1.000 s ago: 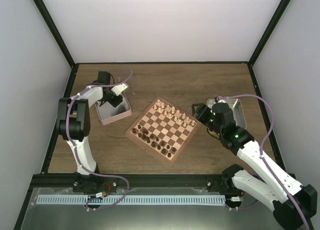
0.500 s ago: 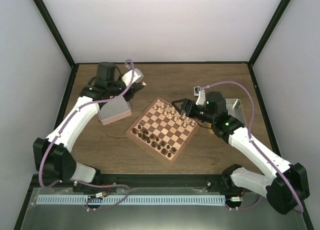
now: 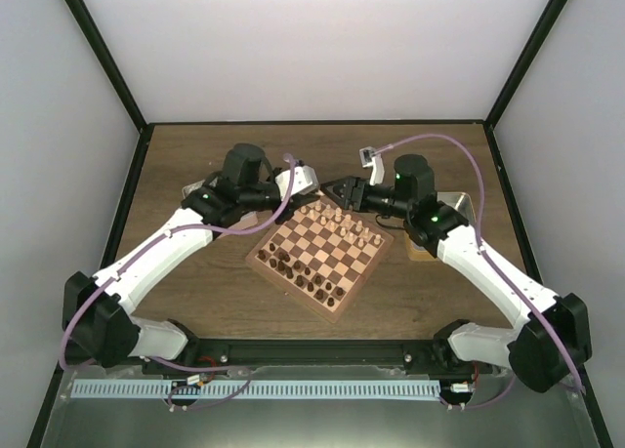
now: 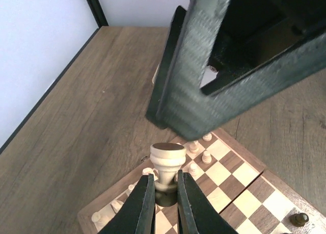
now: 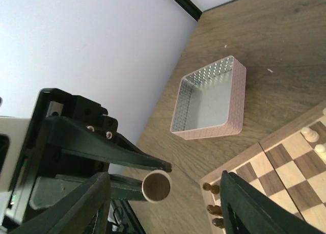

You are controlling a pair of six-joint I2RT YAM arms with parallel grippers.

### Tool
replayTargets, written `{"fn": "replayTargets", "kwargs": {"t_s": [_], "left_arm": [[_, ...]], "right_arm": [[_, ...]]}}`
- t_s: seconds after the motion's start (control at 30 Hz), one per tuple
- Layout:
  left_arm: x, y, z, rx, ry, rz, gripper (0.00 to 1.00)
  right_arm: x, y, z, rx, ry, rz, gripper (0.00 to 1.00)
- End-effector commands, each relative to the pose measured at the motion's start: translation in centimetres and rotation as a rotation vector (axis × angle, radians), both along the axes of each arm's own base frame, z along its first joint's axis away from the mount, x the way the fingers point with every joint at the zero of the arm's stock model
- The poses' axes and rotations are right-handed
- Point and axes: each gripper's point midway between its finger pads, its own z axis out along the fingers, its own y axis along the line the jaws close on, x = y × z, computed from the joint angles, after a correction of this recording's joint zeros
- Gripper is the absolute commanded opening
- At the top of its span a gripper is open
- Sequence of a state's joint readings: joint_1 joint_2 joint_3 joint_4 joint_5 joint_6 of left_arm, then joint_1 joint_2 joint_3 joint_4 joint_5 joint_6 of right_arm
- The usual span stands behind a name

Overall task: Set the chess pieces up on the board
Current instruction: Place the chess piece on the chessboard.

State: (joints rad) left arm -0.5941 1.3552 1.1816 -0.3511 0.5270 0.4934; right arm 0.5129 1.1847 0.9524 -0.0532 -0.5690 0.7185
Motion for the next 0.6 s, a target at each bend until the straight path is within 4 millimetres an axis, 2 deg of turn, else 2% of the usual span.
{"fn": "replayTargets", "kwargs": {"t_s": [0.0, 0.07, 0.23, 0.3, 0.57], "left_arm": [[0.1, -1.0, -0.6, 0.029, -0.027, -0.019, 0.04], [-0.2, -1.4, -0.8, 0.037, -0.024, -0.031, 0.04], [-0.2, -1.7, -1.1, 0.045, -0.023, -0.035, 0.04], [-0.3, -1.8, -1.0, 0.042, -0.023, -0.039, 0.04], [-0.4, -1.8, -0.7, 0.031, -0.025, -0.038, 0.04]], "right_arm": [[-0.1, 0.7, 0.4, -0.017, -0.001, 0.035, 0.59], [-0.1, 0.9, -0.1, -0.020, 0.017, 0.042, 0.54], [0.1, 1.1, -0.9, -0.014, 0.060, 0.039, 0.33], [-0.2, 1.2, -1.1, 0.001, 0.072, 0.048, 0.27], [-1.0, 1.5, -1.7, 0.043, 0.117, 0.080, 0.28]]}}
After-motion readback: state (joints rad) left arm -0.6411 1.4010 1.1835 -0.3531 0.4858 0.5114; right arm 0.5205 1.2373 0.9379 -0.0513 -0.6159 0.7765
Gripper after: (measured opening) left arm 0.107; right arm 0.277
